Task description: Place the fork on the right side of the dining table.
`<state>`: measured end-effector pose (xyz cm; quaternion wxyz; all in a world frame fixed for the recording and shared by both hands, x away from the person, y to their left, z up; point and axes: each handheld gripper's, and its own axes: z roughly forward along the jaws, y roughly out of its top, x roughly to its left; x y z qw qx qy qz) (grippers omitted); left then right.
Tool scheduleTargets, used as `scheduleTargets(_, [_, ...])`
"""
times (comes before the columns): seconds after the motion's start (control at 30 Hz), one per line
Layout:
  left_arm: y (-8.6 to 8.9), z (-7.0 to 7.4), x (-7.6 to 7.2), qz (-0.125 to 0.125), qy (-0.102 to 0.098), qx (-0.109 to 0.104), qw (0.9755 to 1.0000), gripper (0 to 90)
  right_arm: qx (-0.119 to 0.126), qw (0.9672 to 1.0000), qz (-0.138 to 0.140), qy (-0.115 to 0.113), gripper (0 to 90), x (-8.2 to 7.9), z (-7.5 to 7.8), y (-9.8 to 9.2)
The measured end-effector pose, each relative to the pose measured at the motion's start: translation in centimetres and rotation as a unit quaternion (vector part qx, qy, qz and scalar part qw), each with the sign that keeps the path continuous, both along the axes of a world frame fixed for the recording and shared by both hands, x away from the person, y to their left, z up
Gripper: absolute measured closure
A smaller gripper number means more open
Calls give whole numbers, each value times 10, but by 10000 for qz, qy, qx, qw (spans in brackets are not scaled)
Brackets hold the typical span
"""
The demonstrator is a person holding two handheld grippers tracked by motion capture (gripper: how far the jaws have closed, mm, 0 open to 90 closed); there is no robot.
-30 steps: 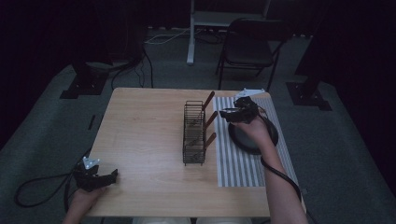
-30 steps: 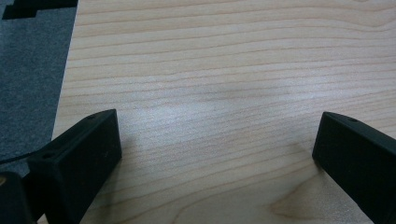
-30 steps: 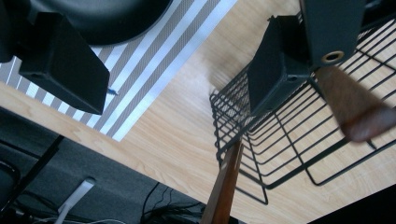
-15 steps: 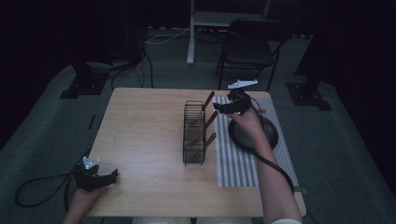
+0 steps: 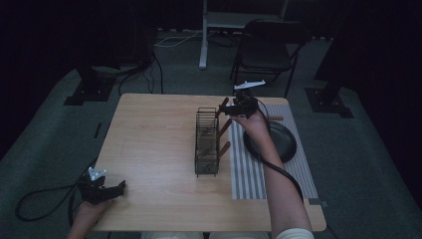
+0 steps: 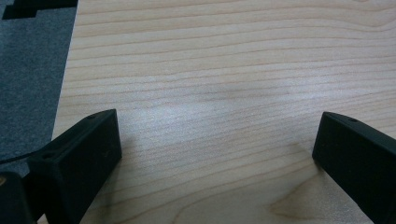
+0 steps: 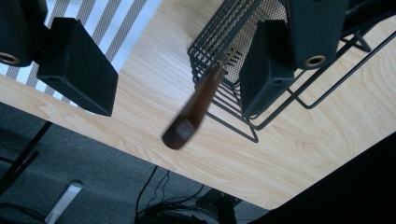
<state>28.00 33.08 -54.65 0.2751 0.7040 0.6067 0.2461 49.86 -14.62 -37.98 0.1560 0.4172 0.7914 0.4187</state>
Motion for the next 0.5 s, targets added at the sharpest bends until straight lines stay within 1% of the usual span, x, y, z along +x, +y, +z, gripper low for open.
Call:
scheduleTargets(0.07, [0,0,0,0,-1,0,10000,16,-33,10000,27,25,290,1,0,5])
scheduleTargets(0.13, [0,0,0,2,0,-1,10000,16,-138,9999,20,6,333,3,-1,9])
scheduleTargets(0.2, [0,0,0,4,0,-4,10000,16,-184,9998,5,44,368,5,-1,13])
scheduleTargets(0.23, [0,0,0,0,1,0,10000,16,-217,9997,-40,50,400,7,-2,16])
scheduleTargets(0.27, [0,0,0,0,0,1,10000,16,-201,9998,-49,78,427,8,-2,17])
scheduleTargets(0.3, [0,0,0,0,0,1,10000,16,-201,9998,-49,78,427,8,-2,17])
scheduleTargets(0.33, [0,0,0,2,0,-1,10000,16,-212,9997,-52,99,446,9,-3,18])
scheduleTargets(0.37, [0,0,0,0,0,0,10000,16,-323,9994,-44,67,515,10,-4,19])
scheduleTargets(0.4, [0,0,0,2,0,-1,10000,16,-354,9993,-8,76,543,10,-5,20])
scheduleTargets(0.43, [0,0,0,0,0,1,10000,16,-354,9993,-8,76,543,10,-5,20])
scheduleTargets(0.5, [0,0,0,-1,0,1,10000,16,-407,9991,12,81,575,9,-5,21])
